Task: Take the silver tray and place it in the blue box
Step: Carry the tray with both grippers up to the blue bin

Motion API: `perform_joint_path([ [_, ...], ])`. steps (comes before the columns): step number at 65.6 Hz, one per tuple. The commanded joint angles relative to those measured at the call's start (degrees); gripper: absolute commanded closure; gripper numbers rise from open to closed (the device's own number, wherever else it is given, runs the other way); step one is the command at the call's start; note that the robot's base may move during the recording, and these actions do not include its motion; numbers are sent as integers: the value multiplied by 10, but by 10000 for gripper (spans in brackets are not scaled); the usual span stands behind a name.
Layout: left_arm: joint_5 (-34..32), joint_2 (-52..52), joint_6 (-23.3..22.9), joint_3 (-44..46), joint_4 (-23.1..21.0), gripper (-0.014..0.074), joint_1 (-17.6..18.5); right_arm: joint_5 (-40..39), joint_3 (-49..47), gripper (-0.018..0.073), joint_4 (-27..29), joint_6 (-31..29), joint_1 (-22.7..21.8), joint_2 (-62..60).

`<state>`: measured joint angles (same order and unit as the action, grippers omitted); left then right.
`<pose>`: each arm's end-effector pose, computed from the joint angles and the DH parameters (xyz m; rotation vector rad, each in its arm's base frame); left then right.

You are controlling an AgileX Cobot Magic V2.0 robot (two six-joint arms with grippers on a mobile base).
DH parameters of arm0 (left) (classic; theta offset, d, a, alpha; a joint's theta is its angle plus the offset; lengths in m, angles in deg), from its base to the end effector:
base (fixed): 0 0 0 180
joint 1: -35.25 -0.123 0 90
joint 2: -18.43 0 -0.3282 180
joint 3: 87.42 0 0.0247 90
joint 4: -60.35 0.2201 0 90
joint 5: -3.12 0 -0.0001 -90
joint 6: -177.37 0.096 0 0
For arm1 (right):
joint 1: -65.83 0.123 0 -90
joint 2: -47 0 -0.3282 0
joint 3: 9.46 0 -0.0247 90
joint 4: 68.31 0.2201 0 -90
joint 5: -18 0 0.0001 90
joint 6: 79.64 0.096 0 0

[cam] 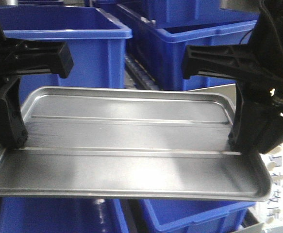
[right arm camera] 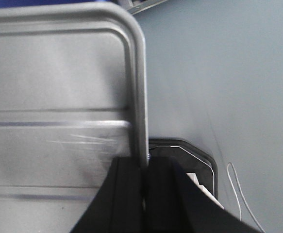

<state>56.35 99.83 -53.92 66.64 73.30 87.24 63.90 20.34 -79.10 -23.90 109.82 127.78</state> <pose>0.1372 -0.1476 0.3168 0.1616 2.7623 -0.1951 0.1534 0.1302 0.3058 0.1397 2.7371 0.2918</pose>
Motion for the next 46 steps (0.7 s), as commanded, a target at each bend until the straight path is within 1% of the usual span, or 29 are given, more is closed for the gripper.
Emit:
perform_joint_path([
  [1,4,-16,1,13,11,602,2,-6,-13,502,-24,-1,-1,-19],
  [46,4,-16,1,13,11,602,2,-6,-13,502,-24,-1,-1,-19],
])
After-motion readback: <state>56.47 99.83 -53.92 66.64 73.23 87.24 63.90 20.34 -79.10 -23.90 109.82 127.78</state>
